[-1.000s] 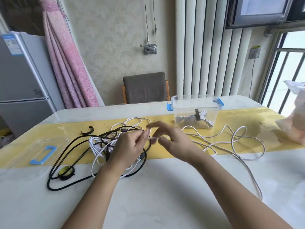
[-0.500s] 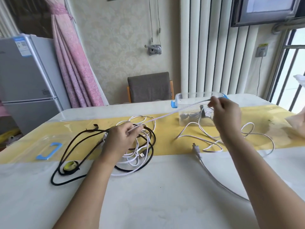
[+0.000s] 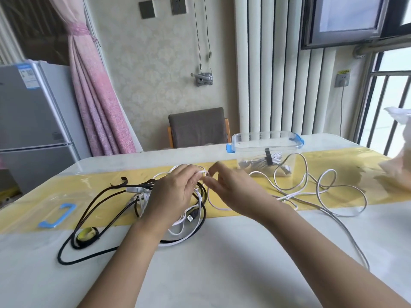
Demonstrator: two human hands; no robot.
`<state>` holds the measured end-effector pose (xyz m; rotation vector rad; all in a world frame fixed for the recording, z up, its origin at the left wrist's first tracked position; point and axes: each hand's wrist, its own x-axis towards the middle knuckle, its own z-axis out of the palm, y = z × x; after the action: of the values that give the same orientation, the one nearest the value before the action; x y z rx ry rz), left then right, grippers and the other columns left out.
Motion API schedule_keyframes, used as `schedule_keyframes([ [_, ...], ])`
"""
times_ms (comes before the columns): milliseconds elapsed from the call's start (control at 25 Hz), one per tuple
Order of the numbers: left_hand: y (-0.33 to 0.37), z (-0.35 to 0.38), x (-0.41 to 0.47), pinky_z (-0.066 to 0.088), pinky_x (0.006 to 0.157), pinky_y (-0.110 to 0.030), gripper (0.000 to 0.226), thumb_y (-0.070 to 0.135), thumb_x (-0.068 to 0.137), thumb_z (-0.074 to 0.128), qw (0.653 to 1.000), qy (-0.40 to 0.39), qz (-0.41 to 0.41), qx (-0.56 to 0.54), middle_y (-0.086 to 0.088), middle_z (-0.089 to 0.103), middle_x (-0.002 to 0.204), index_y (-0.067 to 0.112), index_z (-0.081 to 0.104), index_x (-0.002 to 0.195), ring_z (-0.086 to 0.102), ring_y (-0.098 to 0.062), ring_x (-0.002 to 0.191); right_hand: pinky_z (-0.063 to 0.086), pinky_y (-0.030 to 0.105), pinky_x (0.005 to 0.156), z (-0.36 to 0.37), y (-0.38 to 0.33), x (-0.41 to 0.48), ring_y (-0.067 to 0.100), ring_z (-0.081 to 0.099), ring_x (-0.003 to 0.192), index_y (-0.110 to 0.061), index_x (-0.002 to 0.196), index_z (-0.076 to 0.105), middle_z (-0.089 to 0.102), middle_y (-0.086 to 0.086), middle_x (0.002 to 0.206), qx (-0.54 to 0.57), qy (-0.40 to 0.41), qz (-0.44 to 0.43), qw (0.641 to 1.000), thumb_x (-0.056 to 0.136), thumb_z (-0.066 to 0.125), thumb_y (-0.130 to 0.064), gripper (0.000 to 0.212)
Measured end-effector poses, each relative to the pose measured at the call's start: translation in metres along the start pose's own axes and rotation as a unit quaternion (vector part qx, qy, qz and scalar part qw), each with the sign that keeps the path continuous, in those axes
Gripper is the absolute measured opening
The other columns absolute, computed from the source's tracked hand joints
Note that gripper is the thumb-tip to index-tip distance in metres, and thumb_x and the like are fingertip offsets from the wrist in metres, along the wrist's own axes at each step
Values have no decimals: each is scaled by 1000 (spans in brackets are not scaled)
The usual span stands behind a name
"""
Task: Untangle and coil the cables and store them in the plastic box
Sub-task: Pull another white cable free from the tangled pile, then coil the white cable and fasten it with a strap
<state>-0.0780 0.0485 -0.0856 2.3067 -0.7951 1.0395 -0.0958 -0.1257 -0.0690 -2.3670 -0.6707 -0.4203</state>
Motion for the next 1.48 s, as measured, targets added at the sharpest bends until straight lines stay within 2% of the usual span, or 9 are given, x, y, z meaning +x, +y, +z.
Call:
schedule_keyframes([
  [360,-15,4,-6,46,70,-30,8,28,87,64,991,-65,-105,44,13,55,64,23,63,80,51,-10,62,25,27,54,-33,15,0,9,29,53,-17,67,38,32,-9,57,138,137,31,980,97,48,-18,32],
  [480,-36,-1,-8,15,114,-42,12,28,83,69,974,-67,-190,104,15,59,70,30,61,73,61,-12,76,24,25,46,-59,20,-1,9,24,44,-19,59,36,29,-11,46,411,228,118,875,95,37,-4,39],
  [560,-43,-4,-8,-4,111,-43,12,39,77,73,963,-23,-222,149,15,63,85,31,65,79,60,-11,95,20,19,42,-65,27,-2,9,19,38,-19,55,29,25,-10,40,459,281,177,824,92,35,-3,41],
  [720,-70,-11,-18,-2,110,-49,45,50,72,73,920,-80,-303,237,2,64,111,27,67,109,52,-19,116,21,17,40,-75,59,-6,8,23,32,-18,59,31,29,-5,39,422,382,301,765,93,34,-8,36],
  [920,-61,-20,-15,21,107,-51,10,32,79,70,904,-81,-335,253,3,64,63,23,69,80,62,-23,81,45,40,68,-82,93,-6,27,49,68,-18,68,49,48,7,64,191,343,356,848,93,35,-15,29],
  [1080,-25,-28,-2,32,94,-39,17,34,77,73,905,-40,-338,255,-3,70,84,20,68,85,62,-28,91,55,44,61,-68,71,0,17,51,46,-13,73,53,50,8,60,235,280,287,886,93,37,-7,26],
  [1240,16,-8,6,38,83,-19,32,32,76,75,975,-3,-221,-8,8,61,103,23,60,102,56,-7,97,35,24,39,-68,41,-3,7,33,34,-13,80,58,41,-2,51,275,114,182,937,99,41,-13,25],
  [1360,46,16,-2,31,82,0,48,37,76,75,958,-144,-192,-155,26,49,116,37,50,117,45,14,104,30,22,42,-69,20,-10,11,25,45,-9,84,63,31,-9,48,335,-38,112,935,97,49,-16,21],
  [1480,50,30,-9,38,73,-14,5,39,86,65,946,-207,-163,-188,12,63,93,34,63,85,56,3,85,22,20,43,-79,7,-12,9,22,46,-7,81,63,25,-5,51,395,-21,58,916,94,51,-12,19],
])
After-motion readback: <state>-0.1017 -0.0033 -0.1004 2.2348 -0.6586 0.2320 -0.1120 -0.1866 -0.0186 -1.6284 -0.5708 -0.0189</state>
